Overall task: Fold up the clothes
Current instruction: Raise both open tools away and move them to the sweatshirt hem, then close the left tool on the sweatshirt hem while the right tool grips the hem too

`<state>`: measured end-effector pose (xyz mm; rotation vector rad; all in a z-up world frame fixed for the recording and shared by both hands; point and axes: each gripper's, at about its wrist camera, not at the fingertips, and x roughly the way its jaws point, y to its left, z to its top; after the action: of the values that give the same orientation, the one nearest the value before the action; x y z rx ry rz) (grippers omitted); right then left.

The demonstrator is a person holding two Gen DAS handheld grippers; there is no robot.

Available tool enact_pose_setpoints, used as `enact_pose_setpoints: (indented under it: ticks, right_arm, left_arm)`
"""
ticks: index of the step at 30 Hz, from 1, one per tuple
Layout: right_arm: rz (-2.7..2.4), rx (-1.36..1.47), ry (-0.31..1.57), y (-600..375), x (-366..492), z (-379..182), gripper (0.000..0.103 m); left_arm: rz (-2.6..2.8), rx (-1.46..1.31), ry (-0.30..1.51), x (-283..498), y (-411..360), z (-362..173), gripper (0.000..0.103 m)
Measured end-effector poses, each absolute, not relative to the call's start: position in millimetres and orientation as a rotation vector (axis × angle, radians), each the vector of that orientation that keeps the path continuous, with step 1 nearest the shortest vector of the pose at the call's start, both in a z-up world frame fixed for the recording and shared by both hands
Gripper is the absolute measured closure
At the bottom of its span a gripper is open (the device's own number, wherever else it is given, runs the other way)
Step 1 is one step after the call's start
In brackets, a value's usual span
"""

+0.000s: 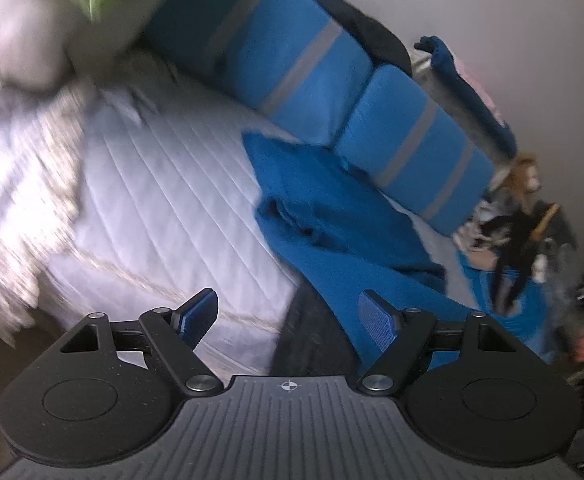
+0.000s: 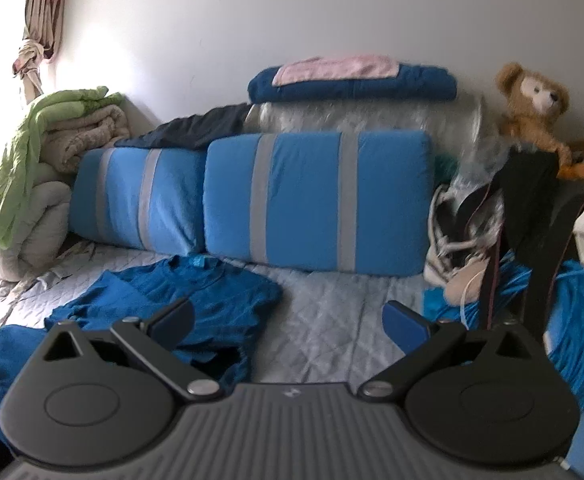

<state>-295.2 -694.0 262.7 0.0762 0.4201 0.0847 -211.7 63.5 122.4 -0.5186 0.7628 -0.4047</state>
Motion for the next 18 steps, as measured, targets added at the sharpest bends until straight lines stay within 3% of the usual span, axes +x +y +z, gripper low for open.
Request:
enact_pose_setpoints:
  ticks: [5,10,16,18]
  right_arm:
    - [0.11,0.109,0.453,-686,-292,245,0.0]
    - [0.113,0.147,0.495,-681,-293,223,0.0]
    - [0.145,0.178,0.542,-677,-297,202,0.0]
    - [0.162,0.184,0.56,-674,-298,195,0.0]
  left_arm:
    - [-0.533,-0.696,0.795,-203,57,91,0.028]
    - [-0.625,-0.796,0.85,-198,40,70,0.041]
    - [-0.63,-0.82,0.893,-201,32,60,0.076]
    - [-0.635,-0.852,0.884,-203,35,61,0.093]
